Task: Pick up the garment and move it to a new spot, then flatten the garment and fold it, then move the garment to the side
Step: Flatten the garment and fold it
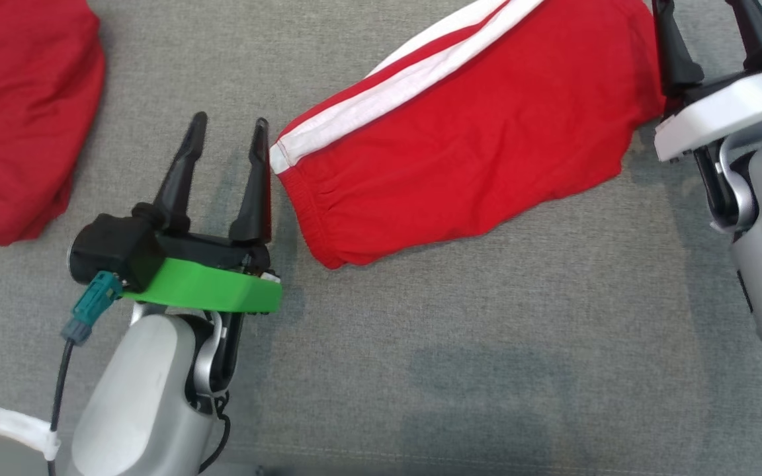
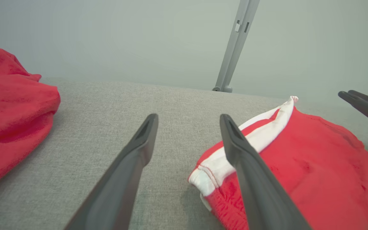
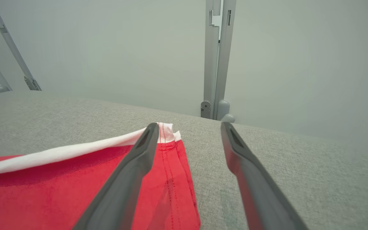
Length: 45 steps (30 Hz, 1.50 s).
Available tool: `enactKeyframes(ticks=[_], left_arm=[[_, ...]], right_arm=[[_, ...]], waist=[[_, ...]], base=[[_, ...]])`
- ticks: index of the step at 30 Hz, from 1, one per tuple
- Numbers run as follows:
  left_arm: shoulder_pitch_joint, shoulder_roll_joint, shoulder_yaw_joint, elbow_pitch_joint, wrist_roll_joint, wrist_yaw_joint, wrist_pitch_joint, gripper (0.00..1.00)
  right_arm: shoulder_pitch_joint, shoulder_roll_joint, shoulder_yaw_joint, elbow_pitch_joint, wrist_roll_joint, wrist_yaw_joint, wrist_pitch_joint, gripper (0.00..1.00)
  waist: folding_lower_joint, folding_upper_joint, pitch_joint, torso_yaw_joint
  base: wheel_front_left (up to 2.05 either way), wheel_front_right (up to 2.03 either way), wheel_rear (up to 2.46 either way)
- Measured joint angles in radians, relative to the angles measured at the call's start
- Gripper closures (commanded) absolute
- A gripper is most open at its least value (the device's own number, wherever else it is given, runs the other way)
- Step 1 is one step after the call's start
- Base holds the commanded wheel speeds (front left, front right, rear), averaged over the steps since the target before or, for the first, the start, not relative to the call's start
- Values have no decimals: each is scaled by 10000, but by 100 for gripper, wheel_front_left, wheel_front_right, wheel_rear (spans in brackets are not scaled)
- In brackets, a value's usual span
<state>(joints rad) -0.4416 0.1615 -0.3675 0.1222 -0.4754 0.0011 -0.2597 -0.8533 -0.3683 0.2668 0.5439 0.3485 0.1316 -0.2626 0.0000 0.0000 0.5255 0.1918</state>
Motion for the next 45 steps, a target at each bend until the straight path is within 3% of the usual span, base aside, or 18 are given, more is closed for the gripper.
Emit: enactKeyframes(ticks=[4,9,28,37,45], left_arm=[[326,10,805,-535,560,211,-13,0],[432,130,1193,-535,963,163,-13,0],[681,73,1639,-15,1137,-98,-13,0],[598,-8,1639,-61,1175,-142,-13,0],[259,-378,1490,-163,1243,-291,-13,0]], right_arm=[[1553,637,-1085,-1448,-562,0,0,0],[2698,1087,-1597,-2299,-903,0,-2,0],[3791,1808,-2061,-3331,-1095,0,-2,0],[3510,1806,-2282,-3058,-1045,0,-2,0],[2134,1473,-1887,-807,-943,-2,0,0]], waist=[[0,0,-303,-442],[0,0,-605,-854],[0,0,-1001,-1421],[0,1,-898,-1293],[0,0,-584,-747]], base=[[0,0,0],[0,0,0],[0,0,0],[0,0,0],[0,0,0]])
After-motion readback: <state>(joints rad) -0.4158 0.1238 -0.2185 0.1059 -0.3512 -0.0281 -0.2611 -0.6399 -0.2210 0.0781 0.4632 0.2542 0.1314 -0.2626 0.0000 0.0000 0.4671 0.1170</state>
